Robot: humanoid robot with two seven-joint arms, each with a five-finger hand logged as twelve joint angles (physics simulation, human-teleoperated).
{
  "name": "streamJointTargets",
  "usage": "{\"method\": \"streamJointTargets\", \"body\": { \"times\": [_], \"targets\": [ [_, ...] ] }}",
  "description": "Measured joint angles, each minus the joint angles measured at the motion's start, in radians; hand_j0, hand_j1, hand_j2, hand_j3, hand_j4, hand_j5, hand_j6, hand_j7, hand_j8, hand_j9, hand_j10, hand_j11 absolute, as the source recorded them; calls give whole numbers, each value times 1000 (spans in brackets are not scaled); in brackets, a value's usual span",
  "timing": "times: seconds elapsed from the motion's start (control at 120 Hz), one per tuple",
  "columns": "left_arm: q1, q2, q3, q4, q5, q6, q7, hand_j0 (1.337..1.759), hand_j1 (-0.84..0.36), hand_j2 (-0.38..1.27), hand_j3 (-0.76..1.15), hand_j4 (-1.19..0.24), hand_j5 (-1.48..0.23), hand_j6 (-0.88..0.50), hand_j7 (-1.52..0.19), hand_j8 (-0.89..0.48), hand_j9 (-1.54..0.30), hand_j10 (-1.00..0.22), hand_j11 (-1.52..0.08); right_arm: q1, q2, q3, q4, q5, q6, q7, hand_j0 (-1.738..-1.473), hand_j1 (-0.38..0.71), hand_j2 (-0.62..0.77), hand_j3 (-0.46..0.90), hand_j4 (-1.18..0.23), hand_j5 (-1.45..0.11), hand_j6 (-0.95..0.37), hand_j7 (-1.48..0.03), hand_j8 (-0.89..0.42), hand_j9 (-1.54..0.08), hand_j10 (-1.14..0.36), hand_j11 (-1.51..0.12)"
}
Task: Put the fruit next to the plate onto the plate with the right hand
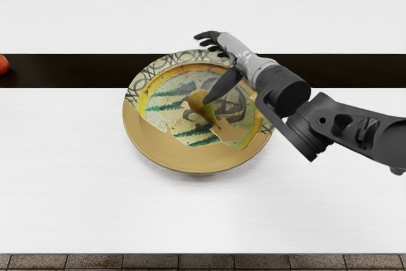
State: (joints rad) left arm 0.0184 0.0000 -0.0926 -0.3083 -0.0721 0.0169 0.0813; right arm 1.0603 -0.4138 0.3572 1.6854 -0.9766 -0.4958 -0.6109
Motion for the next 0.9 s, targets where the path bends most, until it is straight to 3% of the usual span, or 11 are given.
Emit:
{"method": "streamJointTargets", "body": {
  "times": [0.183, 0.425, 0.667, 0.9],
  "targets": [
    [0, 0, 0, 0, 0, 0, 0, 1658, 346, 0, 0, -2, -3, -2, -3, -2, -3, -2, -3, -2, -45, 117, 0, 99, 181, 0, -1658, -257, 10, 0, -87, -115, -88, -113, -75, -114, -73, -113],
    [0, 0, 0, 0, 0, 0, 0, 1658, 346, 0, 0, -2, -3, -2, -3, -2, -3, -2, -3, -18, -172, 290, -10, 376, 545, 0, -1658, -310, 2, 0, -36, -47, -37, -47, -33, -47, -32, -47],
    [12, 0, 2, 0, -1, -1, 0, 1658, 346, 0, 0, -2, -3, -2, -3, -2, -3, -2, -3, -243, -228, 588, -61, 477, 872, 0, -1658, -326, -1, 0, -21, -26, -21, -26, -20, -26, -19, -26],
    [12, 0, 2, 0, 0, -1, 0, 1658, 346, 0, 0, -2, -3, -2, -3, -2, -3, -2, -3, -339, -267, 695, -78, 504, 980, 0, -1658, -331, -2, 0, -16, -20, -16, -20, -15, -20, -15, -20]
  ]
}}
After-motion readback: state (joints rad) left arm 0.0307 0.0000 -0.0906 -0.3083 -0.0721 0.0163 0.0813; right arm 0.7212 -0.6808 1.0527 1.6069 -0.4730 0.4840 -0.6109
